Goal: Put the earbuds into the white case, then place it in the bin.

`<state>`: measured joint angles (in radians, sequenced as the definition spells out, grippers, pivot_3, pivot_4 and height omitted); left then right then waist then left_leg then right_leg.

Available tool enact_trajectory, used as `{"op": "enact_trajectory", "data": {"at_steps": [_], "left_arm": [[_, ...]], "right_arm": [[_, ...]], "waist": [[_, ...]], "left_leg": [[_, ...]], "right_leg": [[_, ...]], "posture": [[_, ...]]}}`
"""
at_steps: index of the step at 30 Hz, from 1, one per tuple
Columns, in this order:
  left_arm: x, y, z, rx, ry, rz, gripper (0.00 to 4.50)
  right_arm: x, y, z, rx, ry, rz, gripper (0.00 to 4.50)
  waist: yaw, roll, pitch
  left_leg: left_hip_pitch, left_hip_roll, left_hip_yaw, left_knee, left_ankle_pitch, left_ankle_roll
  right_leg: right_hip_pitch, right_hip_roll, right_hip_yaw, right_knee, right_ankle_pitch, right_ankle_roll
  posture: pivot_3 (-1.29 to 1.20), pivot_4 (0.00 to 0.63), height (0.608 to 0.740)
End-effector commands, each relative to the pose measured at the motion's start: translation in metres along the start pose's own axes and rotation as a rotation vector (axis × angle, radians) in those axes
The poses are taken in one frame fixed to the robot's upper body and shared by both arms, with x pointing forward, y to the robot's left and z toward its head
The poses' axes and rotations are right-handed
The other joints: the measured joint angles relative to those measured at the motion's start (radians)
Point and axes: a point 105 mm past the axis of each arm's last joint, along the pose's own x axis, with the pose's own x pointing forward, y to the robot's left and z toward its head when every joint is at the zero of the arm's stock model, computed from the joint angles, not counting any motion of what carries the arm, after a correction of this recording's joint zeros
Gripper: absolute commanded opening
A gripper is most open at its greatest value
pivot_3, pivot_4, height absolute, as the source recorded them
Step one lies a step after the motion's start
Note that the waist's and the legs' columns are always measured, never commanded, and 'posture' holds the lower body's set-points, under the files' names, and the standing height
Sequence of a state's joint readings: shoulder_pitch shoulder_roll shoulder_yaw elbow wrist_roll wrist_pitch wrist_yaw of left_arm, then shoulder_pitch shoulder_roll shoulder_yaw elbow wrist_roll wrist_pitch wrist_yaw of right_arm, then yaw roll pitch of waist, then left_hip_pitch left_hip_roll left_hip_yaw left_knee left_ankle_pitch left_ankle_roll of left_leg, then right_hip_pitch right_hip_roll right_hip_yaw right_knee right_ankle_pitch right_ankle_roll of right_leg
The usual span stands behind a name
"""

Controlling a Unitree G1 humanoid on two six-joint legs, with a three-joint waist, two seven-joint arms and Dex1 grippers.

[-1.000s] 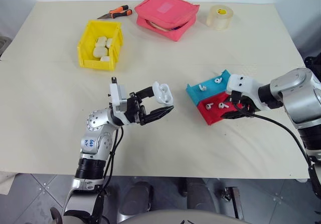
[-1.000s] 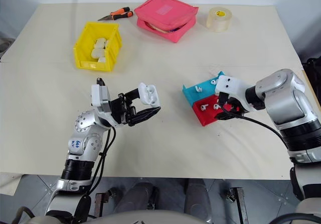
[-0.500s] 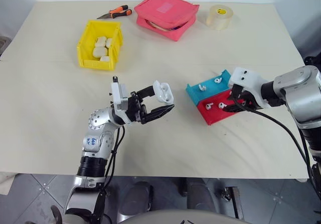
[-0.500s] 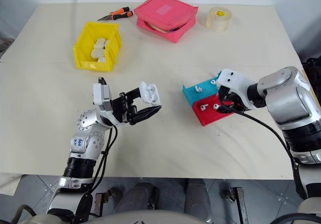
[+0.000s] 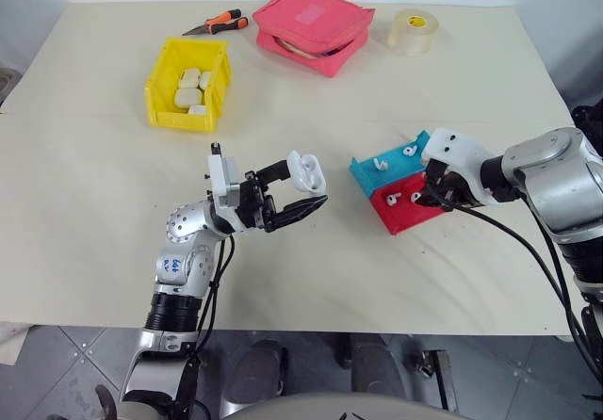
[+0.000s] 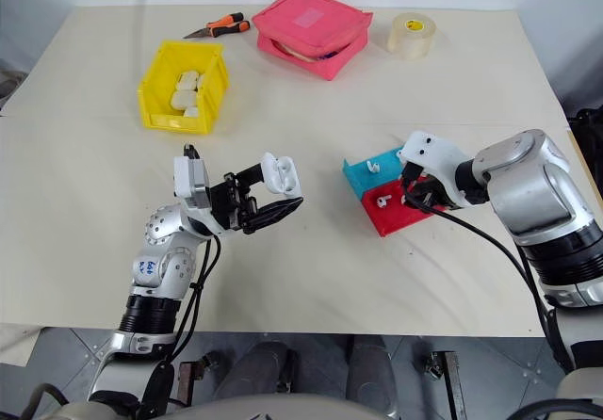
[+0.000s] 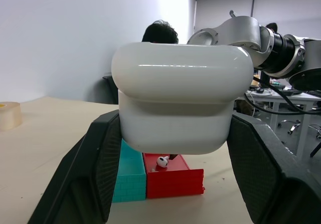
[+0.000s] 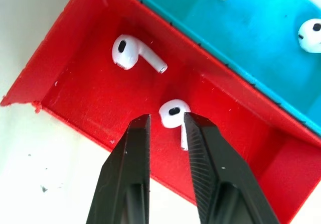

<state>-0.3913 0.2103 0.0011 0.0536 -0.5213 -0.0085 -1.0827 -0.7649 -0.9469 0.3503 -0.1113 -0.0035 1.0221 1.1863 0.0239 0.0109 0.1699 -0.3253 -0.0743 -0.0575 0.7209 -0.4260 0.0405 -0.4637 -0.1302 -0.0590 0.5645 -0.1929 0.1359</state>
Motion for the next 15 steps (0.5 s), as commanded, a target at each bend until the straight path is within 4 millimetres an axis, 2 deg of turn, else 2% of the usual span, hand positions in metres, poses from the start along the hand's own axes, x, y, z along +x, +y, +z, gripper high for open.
{"op": "enact_trajectory", "data": {"at_steps": [1, 7, 15], "left_arm": [[0.003, 0.0, 0.01, 0.038, -0.03, -0.009, 2.78], [0.003, -0.001, 0.01, 0.037, -0.032, -0.005, 2.78], [0.002, -0.001, 0.01, 0.036, -0.031, -0.003, 2.78]], "right_arm": [[-0.002, -0.001, 0.006, -0.028, -0.014, -0.004, 1.27], [0.001, -0.001, 0.006, -0.036, -0.006, 0.002, 1.27], [-0.005, -0.001, 0.016, -0.102, -0.04, -0.01, 1.27]], "waist": [[0.0, 0.0, 0.0], [0.0, 0.0, 0.0], [0.0, 0.0, 0.0]], "left_leg": [[0.0, 0.0, 0.0, 0.0, 0.0, 0.0], [0.0, 0.0, 0.0, 0.0, 0.0, 0.0], [0.0, 0.0, 0.0, 0.0, 0.0, 0.0]], "right_leg": [[0.0, 0.0, 0.0, 0.0, 0.0, 0.0], [0.0, 0.0, 0.0, 0.0, 0.0, 0.0], [0.0, 0.0, 0.0, 0.0, 0.0, 0.0]], "posture": [[0.0, 0.15, 0.74], [0.0, 0.15, 0.74], [0.0, 0.15, 0.74]]}}
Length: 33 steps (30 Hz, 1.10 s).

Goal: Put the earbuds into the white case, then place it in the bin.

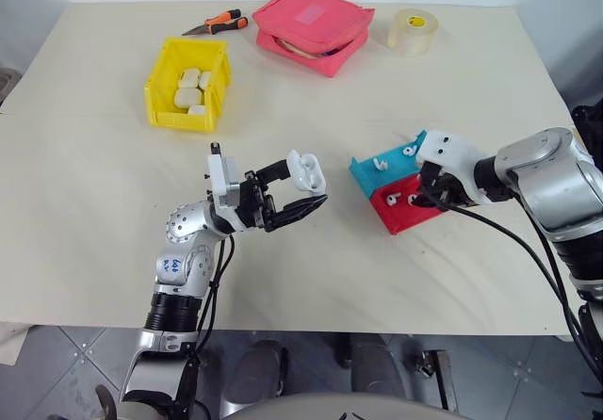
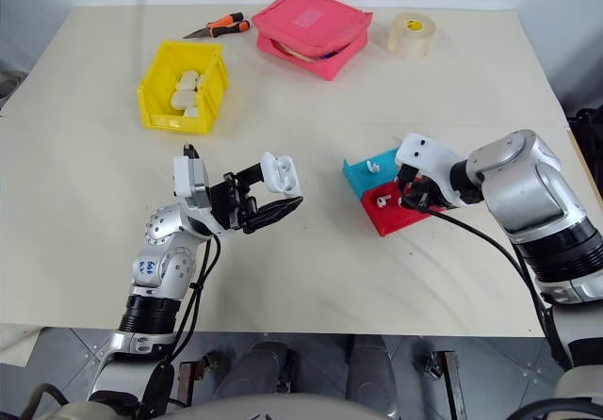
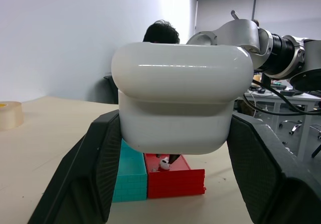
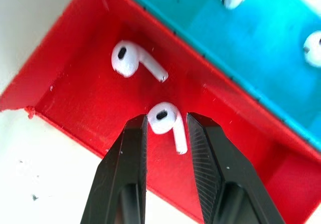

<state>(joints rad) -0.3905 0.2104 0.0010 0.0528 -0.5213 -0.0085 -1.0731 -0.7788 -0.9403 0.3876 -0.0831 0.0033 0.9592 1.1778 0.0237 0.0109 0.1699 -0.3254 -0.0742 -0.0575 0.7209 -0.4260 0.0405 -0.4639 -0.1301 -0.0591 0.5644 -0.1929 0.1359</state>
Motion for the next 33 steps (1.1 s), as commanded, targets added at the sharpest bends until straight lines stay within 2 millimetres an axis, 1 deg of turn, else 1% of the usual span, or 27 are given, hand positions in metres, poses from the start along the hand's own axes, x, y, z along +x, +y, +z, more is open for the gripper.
{"op": "enact_trajectory", "data": {"at_steps": [1, 15, 27, 33], "left_arm": [[0.003, -0.002, 0.01, 0.036, -0.032, -0.012, 2.78], [0.004, -0.002, 0.01, 0.036, -0.033, -0.014, 2.78], [0.002, -0.003, 0.011, 0.04, -0.033, -0.008, 2.78], [0.002, -0.003, 0.012, 0.042, -0.032, -0.004, 2.78]], "right_arm": [[-0.011, -0.002, 0.014, -0.053, -0.039, -0.025, 1.27], [-0.005, 0.0, 0.003, -0.099, 0.008, -0.004, 1.27], [0.0, 0.002, 0.001, -0.14, 0.02, 0.032, 1.27], [0.003, -0.001, -0.006, -0.158, 0.052, 0.028, 1.27]], "waist": [[0.0, 0.0, 0.0], [0.0, 0.0, 0.0], [0.0, 0.0, 0.0], [0.0, 0.0, 0.0]], "left_leg": [[0.0, 0.0, 0.0, 0.0, 0.0, 0.0], [0.0, 0.0, 0.0, 0.0, 0.0, 0.0], [0.0, 0.0, 0.0, 0.0, 0.0, 0.0], [0.0, 0.0, 0.0, 0.0, 0.0, 0.0]], "right_leg": [[0.0, 0.0, 0.0, 0.0, 0.0, 0.0], [0.0, 0.0, 0.0, 0.0, 0.0, 0.0], [0.0, 0.0, 0.0, 0.0, 0.0, 0.0], [0.0, 0.0, 0.0, 0.0, 0.0, 0.0]], "posture": [[0.0, 0.15, 0.74], [0.0, 0.15, 0.74], [0.0, 0.15, 0.74], [0.0, 0.15, 0.74]]}}
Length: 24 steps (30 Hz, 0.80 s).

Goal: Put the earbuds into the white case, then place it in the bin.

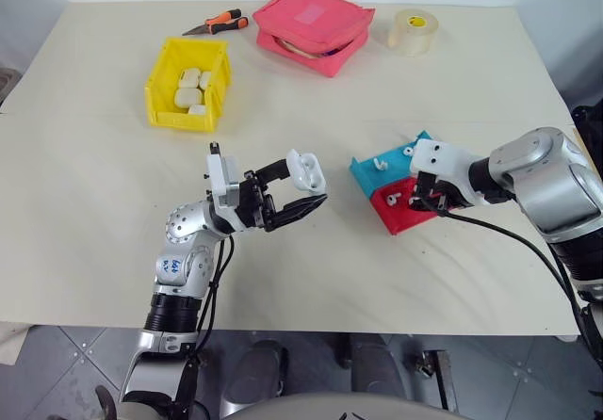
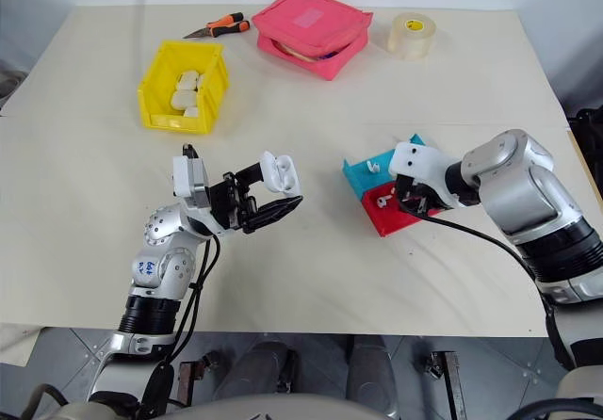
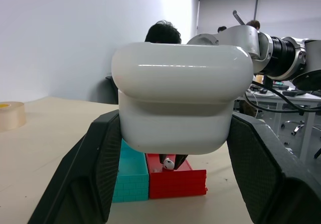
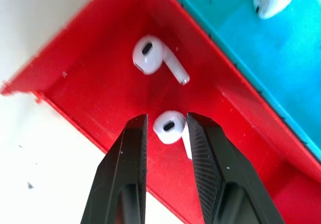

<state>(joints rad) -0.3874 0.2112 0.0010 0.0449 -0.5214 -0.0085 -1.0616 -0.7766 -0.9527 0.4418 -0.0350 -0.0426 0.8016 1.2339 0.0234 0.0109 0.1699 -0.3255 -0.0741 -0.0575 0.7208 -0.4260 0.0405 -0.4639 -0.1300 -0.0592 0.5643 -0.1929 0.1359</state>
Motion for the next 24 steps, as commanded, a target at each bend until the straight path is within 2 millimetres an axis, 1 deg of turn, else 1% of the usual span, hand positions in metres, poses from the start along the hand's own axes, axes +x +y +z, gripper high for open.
{"op": "enact_trajectory", "data": {"at_steps": [1, 13, 17, 21, 24], "left_arm": [[0.002, -0.003, 0.011, 0.038, -0.032, -0.014, 2.78], [0.002, -0.003, 0.011, 0.04, -0.031, -0.011, 2.78], [0.002, -0.003, 0.011, 0.038, -0.032, -0.014, 2.78], [0.003, -0.004, 0.011, 0.03, -0.031, -0.04, 2.78], [0.003, -0.006, 0.01, 0.02, -0.024, -0.083, 2.78]], "right_arm": [[-0.004, -0.004, -0.003, -0.037, 0.026, -0.025, 1.27], [0.0, -0.006, -0.007, -0.057, 0.045, -0.022, 1.27], [-0.001, -0.007, -0.006, -0.066, 0.038, -0.031, 0.46], [-0.01, -0.008, 0.005, -0.05, -0.024, -0.047, 0.46], [-0.024, -0.006, 0.019, -0.016, -0.133, -0.06, 0.46]], "waist": [[0.0, 0.0, 0.0], [0.0, 0.0, 0.0], [0.0, 0.0, 0.0], [0.0, 0.0, 0.0], [0.001, 0.0, 0.0]], "left_leg": [[0.0, 0.0, 0.0, 0.0, 0.0, 0.0], [0.0, 0.0, 0.0, 0.0, 0.0, 0.0], [0.0, 0.0, 0.0, 0.0, 0.0, 0.0], [0.0, 0.0, 0.0, 0.0, 0.0, 0.0], [0.0, 0.0, 0.0, 0.0, 0.0, 0.0]], "right_leg": [[0.0, 0.0, 0.0, 0.0, 0.0, 0.0], [0.0, 0.0, 0.0, 0.0, 0.0, 0.0], [0.0, 0.0, 0.0, 0.0, 0.0, 0.0], [0.0, 0.0, 0.0, 0.0, 0.0, 0.0], [0.0, 0.0, 0.0, 0.0, 0.0, 0.0]], "posture": [[0.0, 0.15, 0.74], [0.0, 0.15, 0.74], [0.0, 0.15, 0.74], [0.0, 0.15, 0.74], [0.0, 0.15, 0.74]]}}
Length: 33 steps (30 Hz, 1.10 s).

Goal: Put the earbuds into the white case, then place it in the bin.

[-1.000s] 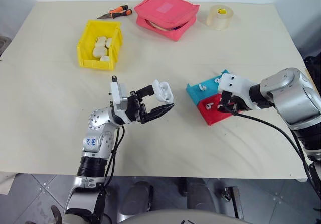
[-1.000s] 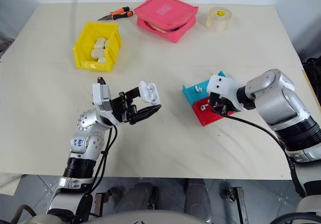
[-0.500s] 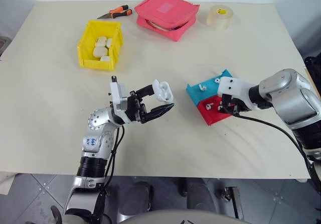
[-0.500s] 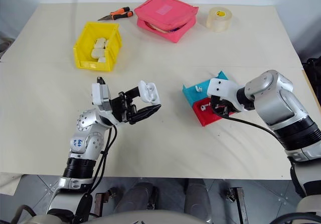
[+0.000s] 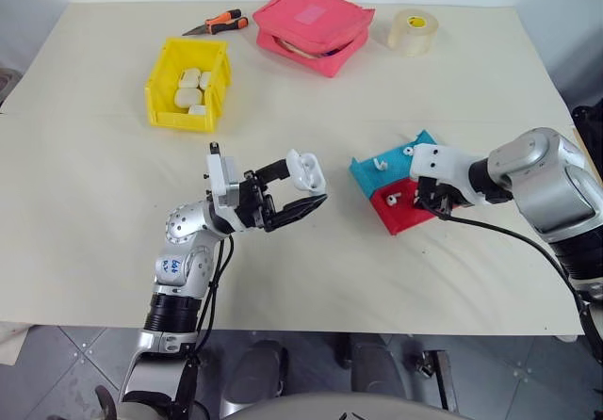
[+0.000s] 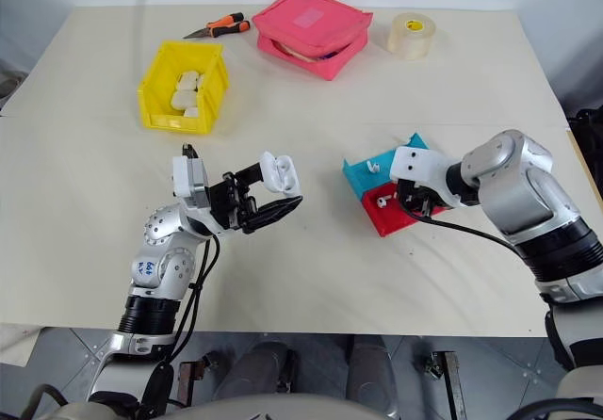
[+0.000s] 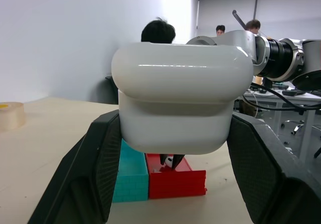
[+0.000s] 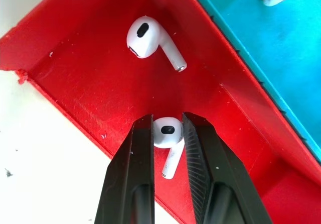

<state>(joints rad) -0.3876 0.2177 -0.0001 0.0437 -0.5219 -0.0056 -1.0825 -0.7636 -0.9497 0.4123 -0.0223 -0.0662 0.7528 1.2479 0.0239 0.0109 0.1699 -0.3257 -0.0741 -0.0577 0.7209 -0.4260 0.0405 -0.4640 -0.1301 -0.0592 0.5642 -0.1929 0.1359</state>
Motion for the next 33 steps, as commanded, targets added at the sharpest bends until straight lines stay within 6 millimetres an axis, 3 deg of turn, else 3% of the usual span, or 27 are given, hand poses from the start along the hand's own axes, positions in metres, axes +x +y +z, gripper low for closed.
{"op": "enact_trajectory", "data": {"at_steps": [1, 6, 9, 16, 25, 33], "left_arm": [[0.004, -0.005, 0.009, 0.015, -0.027, -0.082, 2.78], [0.006, -0.009, 0.005, -0.03, -0.02, -0.2, 2.78], [0.004, -0.011, -0.001, -0.069, -0.004, -0.276, 2.78], [0.006, -0.01, -0.008, -0.134, -0.007, -0.385, 2.78], [0.018, -0.006, -0.006, -0.163, -0.054, -0.465, 2.78], [0.022, -0.005, 0.0, -0.156, -0.06, -0.485, 2.78]], "right_arm": [[-0.027, -0.003, 0.025, 0.023, -0.172, -0.056, 0.46], [-0.055, 0.003, 0.047, 0.109, -0.409, -0.096, 0.46], [-0.076, 0.004, 0.068, 0.114, -0.649, -0.208, 0.46], [-0.096, 0.045, 0.097, 0.199, -0.942, -0.071, 0.46], [-0.088, 0.078, 0.12, 0.226, -1.072, 0.068, 0.46], [-0.081, 0.082, 0.13, 0.227, -1.147, 0.075, 0.46]], "waist": [[0.0, 0.0, 0.0], [0.003, 0.0, 0.0], [0.001, 0.0, 0.0], [0.0, 0.001, 0.0], [0.0, 0.001, 0.0], [-0.003, 0.001, 0.0]], "left_leg": [[0.0, 0.0, 0.0, 0.0, 0.0, 0.0], [-0.002, 0.0, -0.003, 0.002, 0.0, 0.0], [-0.003, 0.0, -0.004, 0.002, 0.0, 0.0], [-0.004, 0.0, -0.004, 0.003, 0.0, 0.0], [-0.004, -0.001, -0.005, 0.003, 0.0, 0.0], [-0.003, -0.001, -0.004, 0.003, 0.0, 0.0]], "right_leg": [[0.0, 0.0, 0.0, 0.0, 0.0, 0.0], [0.0, 0.0, -0.003, 0.0, 0.0, 0.0], [0.0, 0.0, -0.004, 0.0, 0.0, 0.0], [-0.001, 0.0, -0.004, 0.0, 0.0, 0.0], [-0.001, 0.0, -0.005, 0.001, 0.0, 0.0], [-0.001, 0.001, -0.004, 0.001, 0.0, 0.0]], "posture": [[0.0, 0.15, 0.74], [0.0, 0.15, 0.74], [0.0, 0.15, 0.74], [0.0, 0.15, 0.74], [0.0, 0.15, 0.74], [0.0, 0.15, 0.74]]}}
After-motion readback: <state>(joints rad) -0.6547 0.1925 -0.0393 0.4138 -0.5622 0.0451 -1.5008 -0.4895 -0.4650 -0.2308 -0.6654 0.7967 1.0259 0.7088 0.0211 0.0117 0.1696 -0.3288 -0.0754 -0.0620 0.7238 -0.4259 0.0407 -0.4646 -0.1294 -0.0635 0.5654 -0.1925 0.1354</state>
